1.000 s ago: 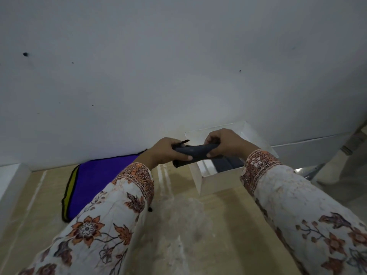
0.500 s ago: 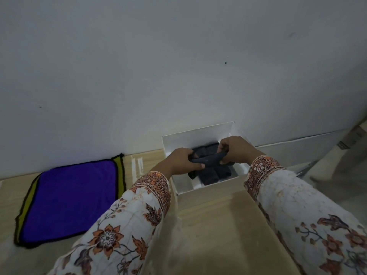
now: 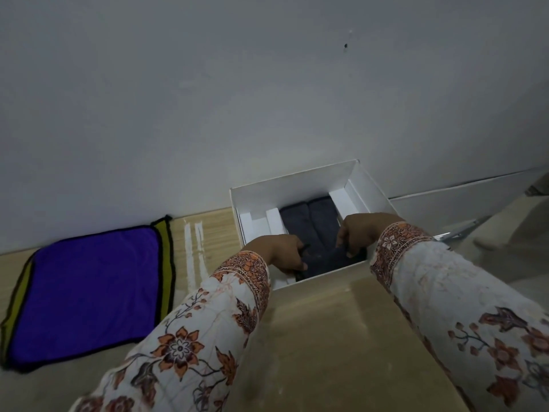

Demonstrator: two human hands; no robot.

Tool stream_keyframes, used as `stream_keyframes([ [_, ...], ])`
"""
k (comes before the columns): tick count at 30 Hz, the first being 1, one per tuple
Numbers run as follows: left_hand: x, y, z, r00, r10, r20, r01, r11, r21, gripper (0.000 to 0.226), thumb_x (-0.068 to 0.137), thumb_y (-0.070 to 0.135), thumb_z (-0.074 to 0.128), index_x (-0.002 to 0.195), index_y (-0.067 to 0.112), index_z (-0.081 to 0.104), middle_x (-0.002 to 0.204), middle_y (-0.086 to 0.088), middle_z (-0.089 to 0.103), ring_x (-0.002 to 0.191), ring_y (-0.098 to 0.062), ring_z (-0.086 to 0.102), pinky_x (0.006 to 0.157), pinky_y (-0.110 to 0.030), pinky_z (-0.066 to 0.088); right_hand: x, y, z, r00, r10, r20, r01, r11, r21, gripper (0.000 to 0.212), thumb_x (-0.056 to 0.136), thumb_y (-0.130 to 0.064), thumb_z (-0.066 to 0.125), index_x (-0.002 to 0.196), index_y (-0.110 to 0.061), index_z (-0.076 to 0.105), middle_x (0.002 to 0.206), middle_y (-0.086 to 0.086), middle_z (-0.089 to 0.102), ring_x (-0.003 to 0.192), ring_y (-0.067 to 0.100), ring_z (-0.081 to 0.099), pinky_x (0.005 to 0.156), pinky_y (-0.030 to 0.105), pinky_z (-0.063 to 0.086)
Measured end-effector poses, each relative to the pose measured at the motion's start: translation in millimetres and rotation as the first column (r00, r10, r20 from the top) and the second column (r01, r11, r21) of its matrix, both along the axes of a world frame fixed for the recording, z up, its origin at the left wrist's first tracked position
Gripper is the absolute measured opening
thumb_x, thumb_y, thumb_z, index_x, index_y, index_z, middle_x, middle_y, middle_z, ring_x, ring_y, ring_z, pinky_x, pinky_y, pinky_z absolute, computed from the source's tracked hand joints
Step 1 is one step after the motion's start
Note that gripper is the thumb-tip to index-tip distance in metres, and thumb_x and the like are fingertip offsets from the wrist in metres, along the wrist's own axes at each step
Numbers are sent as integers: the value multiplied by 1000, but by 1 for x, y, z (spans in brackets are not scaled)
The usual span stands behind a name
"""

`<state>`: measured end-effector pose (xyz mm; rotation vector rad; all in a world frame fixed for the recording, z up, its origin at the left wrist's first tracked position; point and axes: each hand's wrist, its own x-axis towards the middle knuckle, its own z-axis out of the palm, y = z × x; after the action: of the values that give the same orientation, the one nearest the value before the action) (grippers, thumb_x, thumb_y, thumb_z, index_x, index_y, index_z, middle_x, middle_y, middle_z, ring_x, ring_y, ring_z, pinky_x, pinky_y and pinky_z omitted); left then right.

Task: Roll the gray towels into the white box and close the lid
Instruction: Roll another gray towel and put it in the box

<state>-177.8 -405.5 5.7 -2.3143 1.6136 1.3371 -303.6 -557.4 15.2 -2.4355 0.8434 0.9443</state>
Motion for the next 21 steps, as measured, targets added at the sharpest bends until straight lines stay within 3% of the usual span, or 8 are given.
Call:
stream_keyframes([
  [5,-6,-7,-11,974,-65,218,81,994,-67,38,81,38,70,103,8,65,107,-11,65,90,-24,57,73,-30,43,-1,4,-15,996,17,85,-8,995,-102,33,59,-11,85,84,-30,76,89,-3,68,93,19,65,88,34,55],
  [10,1,-10,-9,971,47,233,16,965,-261,47,63,41,83,99,21,61,102,0,62,94,-21,57,74,-32,46,-3,1,-16,985,-4,171,24,993,-115,42,50,-12,90,67,-26,55,78,-5,58,77,15,57,68,25,45],
  [15,-3,-11,-10,975,-29,221,73,978,-195,29,70,31,81,95,17,73,98,-2,71,93,-20,64,78,-30,49,-5,-6,-6,990,-53,131,52,999,8,19,57,-11,88,69,-19,75,61,-13,66,57,-1,57,53,16,43],
  [18,-10,-10,-15,977,-8,215,56,975,-215,29,72,29,80,96,14,73,99,-4,71,94,-22,64,76,-27,45,-7,0,-13,989,-46,142,49,999,-14,16,60,-9,84,71,-19,78,59,-14,67,58,-5,58,58,15,42],
  [21,-12,-11,-18,981,5,193,42,970,-239,29,71,28,80,95,13,72,98,-4,71,93,-22,64,75,-26,44,-9,6,-21,980,-41,194,66,990,-125,11,63,-9,78,64,-19,74,66,-8,68,72,8,65,68,22,50],
])
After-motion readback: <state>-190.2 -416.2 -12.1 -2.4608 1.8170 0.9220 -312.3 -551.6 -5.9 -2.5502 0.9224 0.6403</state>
